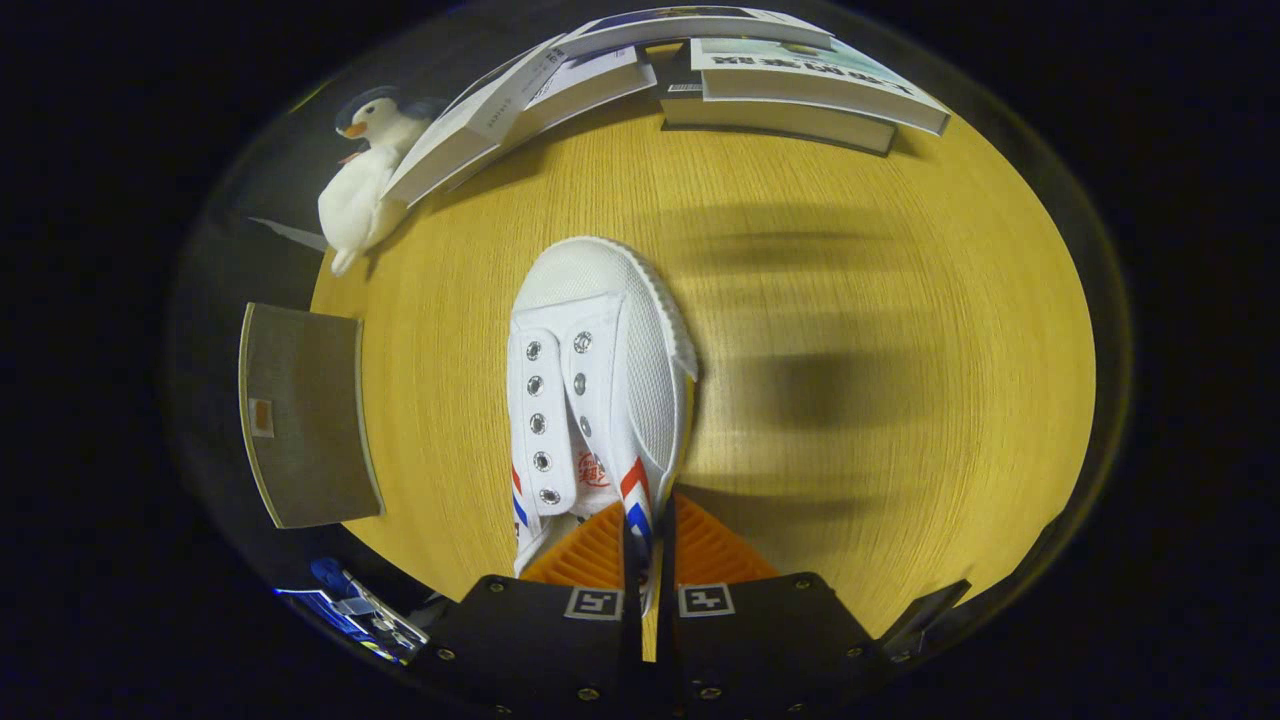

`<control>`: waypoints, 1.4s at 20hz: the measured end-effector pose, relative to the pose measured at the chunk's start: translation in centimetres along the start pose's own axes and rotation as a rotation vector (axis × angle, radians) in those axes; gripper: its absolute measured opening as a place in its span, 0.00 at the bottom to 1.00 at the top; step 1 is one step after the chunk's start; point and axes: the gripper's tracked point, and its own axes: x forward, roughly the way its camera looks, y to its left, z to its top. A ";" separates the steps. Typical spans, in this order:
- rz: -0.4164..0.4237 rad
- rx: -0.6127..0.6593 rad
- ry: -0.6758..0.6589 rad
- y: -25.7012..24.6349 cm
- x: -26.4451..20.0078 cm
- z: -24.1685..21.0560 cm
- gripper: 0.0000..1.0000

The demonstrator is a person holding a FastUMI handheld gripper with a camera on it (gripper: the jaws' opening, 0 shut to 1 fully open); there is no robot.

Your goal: Open the storage box then place both shoes into the box .Put the left shoe in first, then the right shoe, with the right side of both shoes facing outward in a uniform manner.

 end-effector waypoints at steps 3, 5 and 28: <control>0.012 -0.016 0.005 0.7 -1.4 -0.1 0.06; 0.015 -0.021 0.003 1.3 -2.5 0.0 0.06; 0.077 -0.418 -0.034 26.5 -12.1 3.3 0.05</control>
